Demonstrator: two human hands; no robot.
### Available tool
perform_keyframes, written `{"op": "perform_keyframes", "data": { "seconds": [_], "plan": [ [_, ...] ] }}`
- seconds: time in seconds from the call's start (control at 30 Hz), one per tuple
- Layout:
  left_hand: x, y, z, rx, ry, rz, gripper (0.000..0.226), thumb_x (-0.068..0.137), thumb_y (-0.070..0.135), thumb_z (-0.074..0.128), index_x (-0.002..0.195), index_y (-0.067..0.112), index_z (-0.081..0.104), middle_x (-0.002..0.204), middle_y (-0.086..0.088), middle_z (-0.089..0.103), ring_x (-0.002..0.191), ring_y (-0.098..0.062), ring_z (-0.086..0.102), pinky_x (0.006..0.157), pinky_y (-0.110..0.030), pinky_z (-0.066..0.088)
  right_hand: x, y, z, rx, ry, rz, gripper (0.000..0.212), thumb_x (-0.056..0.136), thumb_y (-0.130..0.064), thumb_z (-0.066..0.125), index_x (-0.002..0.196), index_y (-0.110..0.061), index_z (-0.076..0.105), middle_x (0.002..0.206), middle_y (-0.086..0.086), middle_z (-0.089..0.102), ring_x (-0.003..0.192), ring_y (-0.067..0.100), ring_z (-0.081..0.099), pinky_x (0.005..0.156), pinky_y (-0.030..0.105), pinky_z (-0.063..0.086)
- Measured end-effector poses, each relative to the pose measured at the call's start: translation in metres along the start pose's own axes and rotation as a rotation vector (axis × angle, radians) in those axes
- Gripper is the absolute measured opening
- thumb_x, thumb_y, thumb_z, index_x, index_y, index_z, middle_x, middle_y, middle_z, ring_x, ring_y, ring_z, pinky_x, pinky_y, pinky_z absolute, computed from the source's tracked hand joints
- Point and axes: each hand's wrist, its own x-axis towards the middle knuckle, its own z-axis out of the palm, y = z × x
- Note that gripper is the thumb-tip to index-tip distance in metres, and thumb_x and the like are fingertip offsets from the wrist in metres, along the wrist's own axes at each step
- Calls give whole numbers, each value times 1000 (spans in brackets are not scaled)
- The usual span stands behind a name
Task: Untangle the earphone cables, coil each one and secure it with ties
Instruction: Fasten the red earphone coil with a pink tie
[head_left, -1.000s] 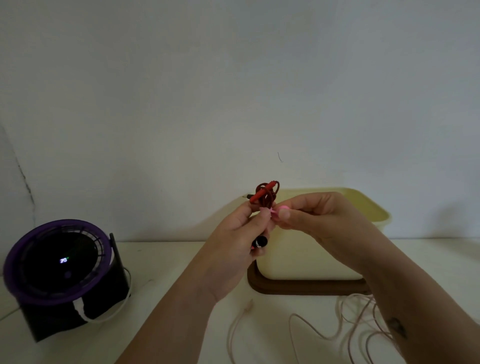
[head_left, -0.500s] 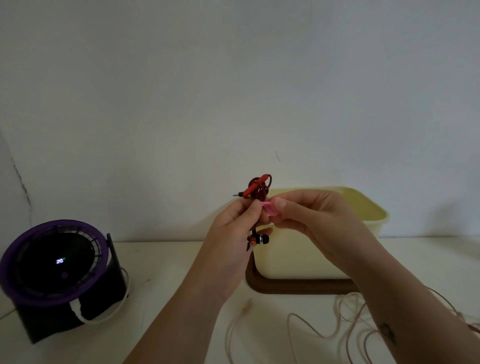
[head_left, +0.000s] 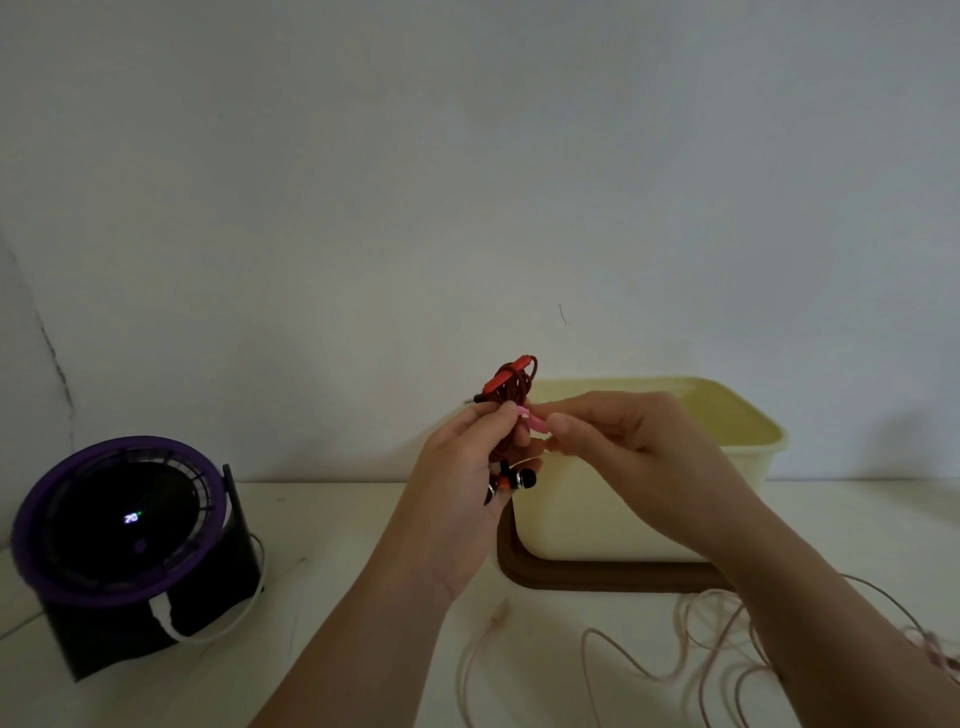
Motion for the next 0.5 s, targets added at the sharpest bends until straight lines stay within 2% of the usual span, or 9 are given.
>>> {"op": "perform_keyframes", "data": {
  "seconds": [0.1,0.2,0.27,0.43,0.5],
  "plan": [
    [2,0,-1,44,-23,0,20,93,16,49,80,11,62,63,1,54,66,-12,55,79,-32,41,3,2,1,253,-3,159,17,80,-30,63,90,-23,75,85,-2,75,82,10,69,75,21,53],
    [1,1,0,116,-47,17,24,93,13,47,72,11,58,59,1,54,60,-12,51,68,-28,38,4,5,1,580,-14,315,26,63,-23,73,87,-12,71,81,6,72,77,16,66,69,22,53],
    [-2,2,1,210,-61,54,24,94,11,47,73,13,59,60,1,54,58,-11,51,62,-26,40,4,7,1,686,-27,369,29,61,-12,76,88,-9,68,78,7,70,74,16,64,67,22,53],
    [-2,0,-1,459,-78,176,15,92,15,52,85,17,65,58,9,56,57,-5,51,56,-17,42,4,5,-1,653,-39,382,20,66,-2,79,81,-9,67,72,6,67,68,15,63,63,22,52],
    [-2,0,-4,512,-97,185,15,92,15,53,86,18,67,55,10,56,55,-4,50,54,-14,41,3,2,-4,462,-33,371,33,66,-14,81,95,-14,65,77,4,68,69,16,66,65,24,53]
  ]
}}
